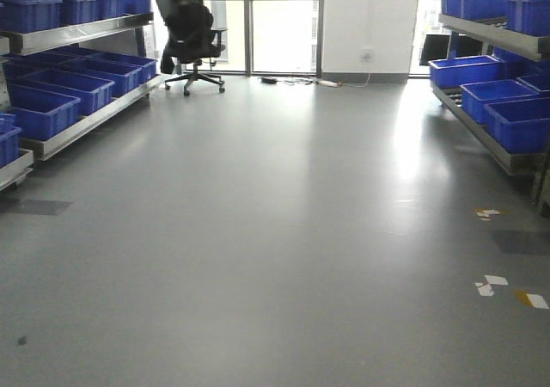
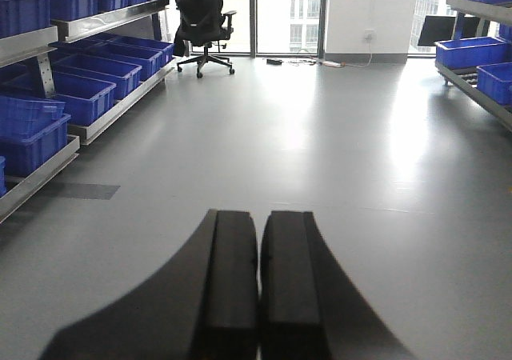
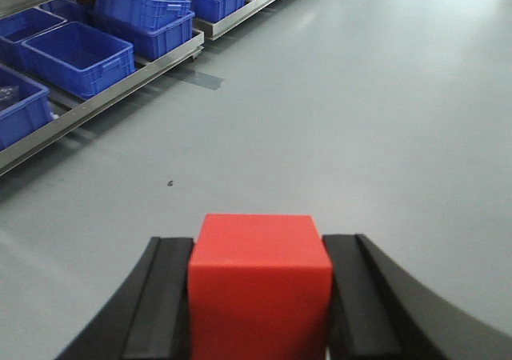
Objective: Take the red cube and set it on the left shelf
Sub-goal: 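Drive the base across the floor toward the crate shelves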
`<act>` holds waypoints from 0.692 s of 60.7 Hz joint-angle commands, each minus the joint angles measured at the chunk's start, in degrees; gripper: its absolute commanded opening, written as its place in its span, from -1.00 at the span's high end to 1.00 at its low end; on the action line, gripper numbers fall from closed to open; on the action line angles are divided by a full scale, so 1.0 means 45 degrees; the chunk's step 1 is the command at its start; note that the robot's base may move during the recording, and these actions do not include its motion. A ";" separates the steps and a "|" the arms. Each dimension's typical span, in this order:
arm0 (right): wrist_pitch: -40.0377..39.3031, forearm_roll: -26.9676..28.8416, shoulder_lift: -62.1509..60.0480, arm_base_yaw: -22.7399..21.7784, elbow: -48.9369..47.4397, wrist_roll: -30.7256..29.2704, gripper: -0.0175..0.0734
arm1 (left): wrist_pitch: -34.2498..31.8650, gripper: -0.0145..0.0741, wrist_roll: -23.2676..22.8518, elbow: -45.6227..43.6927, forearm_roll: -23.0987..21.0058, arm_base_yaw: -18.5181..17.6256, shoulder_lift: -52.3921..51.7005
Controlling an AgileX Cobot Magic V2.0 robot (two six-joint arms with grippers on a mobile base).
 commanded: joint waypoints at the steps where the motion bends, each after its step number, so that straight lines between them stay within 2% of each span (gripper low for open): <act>1: -0.1218 0.0026 0.0108 -0.0066 -0.0331 -0.0070 0.14 | -0.1094 0.44 -0.0011 0.0294 -0.0085 -0.0092 -0.0189; 42: -0.1218 0.0026 0.0108 -0.0066 -0.0331 -0.0070 0.14 | -0.1094 0.44 -0.0011 0.0294 -0.0085 -0.0092 -0.0189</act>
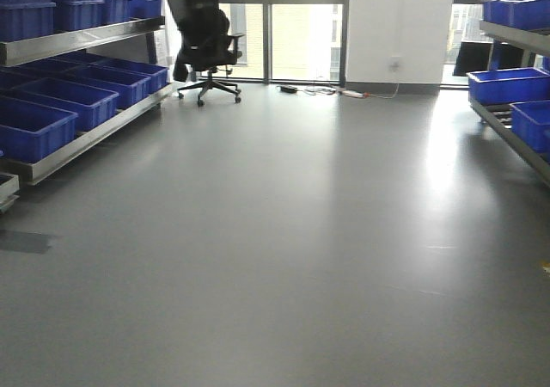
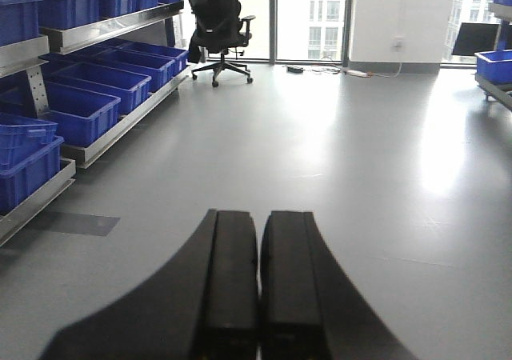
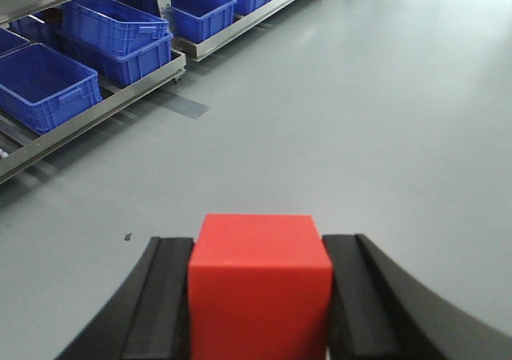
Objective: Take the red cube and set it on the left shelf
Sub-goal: 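Drive the base across the floor toward the crate shelves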
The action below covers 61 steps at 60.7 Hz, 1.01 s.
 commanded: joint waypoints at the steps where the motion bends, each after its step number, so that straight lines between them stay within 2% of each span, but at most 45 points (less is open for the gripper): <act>1: -0.1218 0.0026 0.0108 -0.0066 -0.0331 -0.0070 0.14 | -0.1094 0.44 -0.0011 0.0294 -0.0085 -0.0092 -0.0189; 61: -0.1217 0.0026 0.0108 -0.0066 -0.0331 -0.0070 0.14 | -0.1094 0.44 -0.0011 0.0294 -0.0085 -0.0092 -0.0189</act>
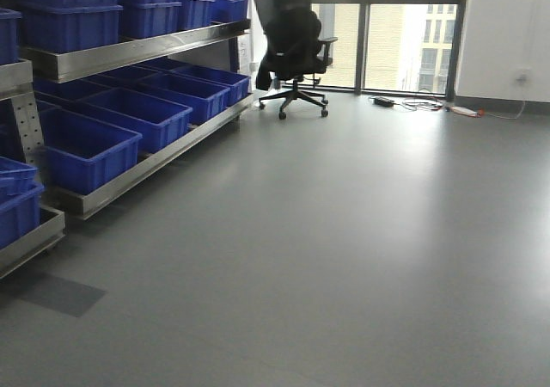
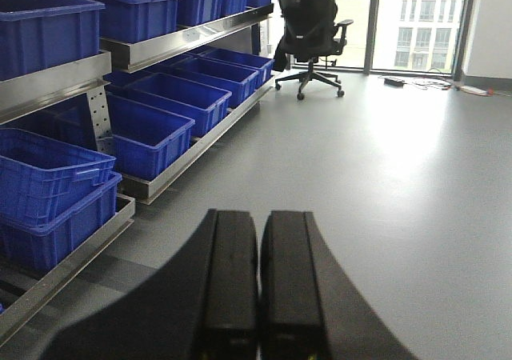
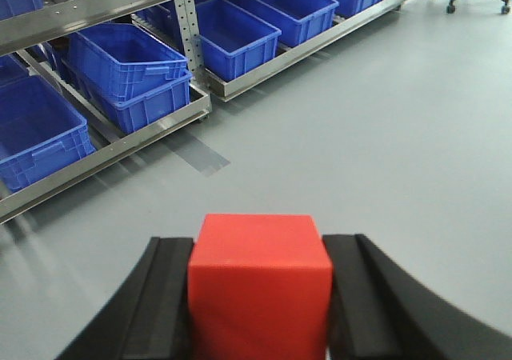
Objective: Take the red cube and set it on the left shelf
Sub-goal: 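Drive the base across the floor toward the crate shelves, then turn and approach the shelf rack facing an empty blue crate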
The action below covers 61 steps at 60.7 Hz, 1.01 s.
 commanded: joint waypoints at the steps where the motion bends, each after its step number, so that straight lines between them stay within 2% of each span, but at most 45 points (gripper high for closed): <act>1: -0.1217 0.0026 0.0108 -0.0066 -0.0331 -0.0070 0.14 | -0.1094 0.44 -0.0011 0.0294 -0.0085 -0.0092 -0.0189; 61: -0.1206 0.0026 0.0108 -0.0066 -0.0331 -0.0070 0.14 | -0.1094 0.44 -0.0011 0.0294 -0.0085 -0.0092 -0.0189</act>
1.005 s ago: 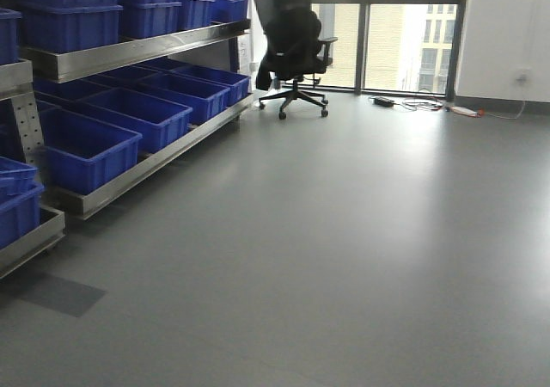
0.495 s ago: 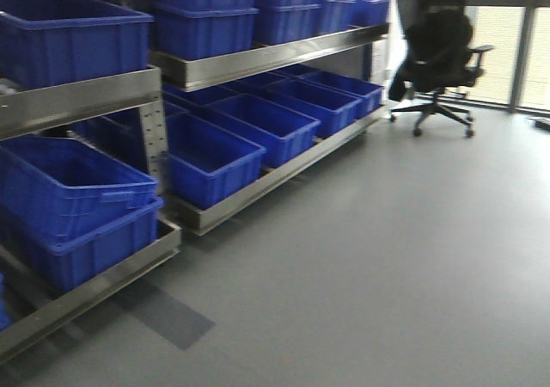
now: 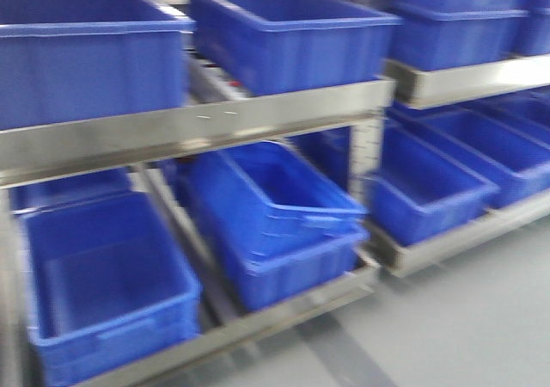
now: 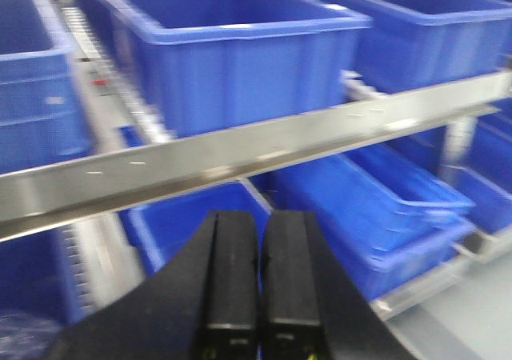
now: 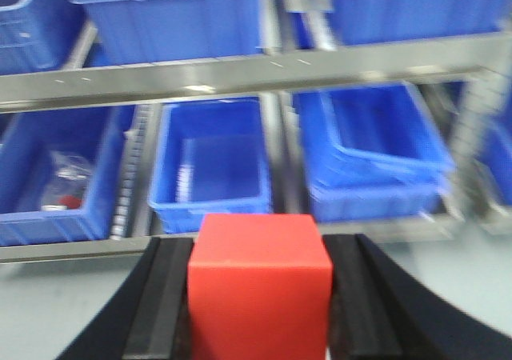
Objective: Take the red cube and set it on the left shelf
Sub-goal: 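Turn and approach the shelf rack facing an empty blue crate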
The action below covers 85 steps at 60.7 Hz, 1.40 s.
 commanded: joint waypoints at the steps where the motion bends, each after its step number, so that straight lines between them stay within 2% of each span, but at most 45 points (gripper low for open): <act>1: -0.1206 0.0026 0.0108 -0.0066 -0.0331 -0.0070 0.14 | -0.1094 0.44 -0.0011 0.0294 -0.0085 -0.0092 -0.0189; 85: -0.1206 0.0026 0.0108 -0.0066 -0.0331 -0.0070 0.14 | -0.1094 0.44 -0.0011 0.0294 -0.0085 -0.0092 -0.0189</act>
